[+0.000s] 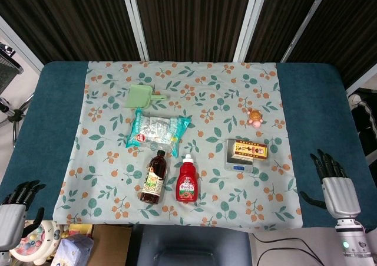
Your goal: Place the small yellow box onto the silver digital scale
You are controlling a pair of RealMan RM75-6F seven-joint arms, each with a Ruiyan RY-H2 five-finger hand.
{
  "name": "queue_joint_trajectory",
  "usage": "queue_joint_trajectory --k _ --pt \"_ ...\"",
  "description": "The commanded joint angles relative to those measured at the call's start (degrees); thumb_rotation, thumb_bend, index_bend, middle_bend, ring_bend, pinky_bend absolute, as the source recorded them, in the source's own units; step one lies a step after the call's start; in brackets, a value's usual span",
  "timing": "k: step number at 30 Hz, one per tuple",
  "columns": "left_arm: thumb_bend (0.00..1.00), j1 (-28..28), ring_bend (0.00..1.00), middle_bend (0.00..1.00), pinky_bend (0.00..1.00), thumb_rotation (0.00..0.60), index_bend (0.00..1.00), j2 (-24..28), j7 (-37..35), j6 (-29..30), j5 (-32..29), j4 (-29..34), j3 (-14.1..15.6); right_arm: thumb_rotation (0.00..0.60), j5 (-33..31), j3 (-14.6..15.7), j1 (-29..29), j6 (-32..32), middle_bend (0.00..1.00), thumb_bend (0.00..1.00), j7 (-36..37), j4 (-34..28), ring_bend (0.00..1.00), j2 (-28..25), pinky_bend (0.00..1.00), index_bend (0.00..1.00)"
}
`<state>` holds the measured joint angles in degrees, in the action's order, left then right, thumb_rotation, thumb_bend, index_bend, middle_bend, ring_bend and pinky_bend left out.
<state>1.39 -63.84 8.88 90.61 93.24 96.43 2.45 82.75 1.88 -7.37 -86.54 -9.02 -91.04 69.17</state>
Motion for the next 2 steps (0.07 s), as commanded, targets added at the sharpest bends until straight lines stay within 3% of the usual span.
queue_joint_trajectory --k 1,2 --pt "0.44 -0.31 0.16 0.17 0.37 0.6 0.25 0.06 -0.01 -0.56 -0.39 0.04 -0.2 0.6 1.01 -0.1 0.56 -0.47 0.09 0.33 -0.22 0.26 0.01 0.19 0.25 0.03" --pt "0.44 -0.56 0.16 0.17 0.37 0.6 0.25 0.12 -0.04 -1.01 -0.75 0.12 -0.38 0.6 1.39 -0.14 0.78 -0.74 0.09 0.33 -0.26 0.47 0.01 0.32 0.25 0.03"
